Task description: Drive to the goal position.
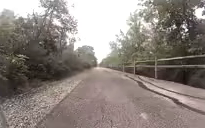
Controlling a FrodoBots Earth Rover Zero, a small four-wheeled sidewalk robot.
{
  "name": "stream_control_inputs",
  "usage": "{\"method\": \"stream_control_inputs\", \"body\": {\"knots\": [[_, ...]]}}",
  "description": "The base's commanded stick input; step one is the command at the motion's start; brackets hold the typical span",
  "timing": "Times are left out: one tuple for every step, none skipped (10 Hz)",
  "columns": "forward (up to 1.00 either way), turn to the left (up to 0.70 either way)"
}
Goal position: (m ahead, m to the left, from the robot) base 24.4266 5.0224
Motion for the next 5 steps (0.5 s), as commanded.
{"method": "stream_control_inputs", "body": {"knots": [[0.7, 0.0], [0.7, 0.0], [0.7, 0.0], [0.7, 0.0], [0.7, 0.0]]}}
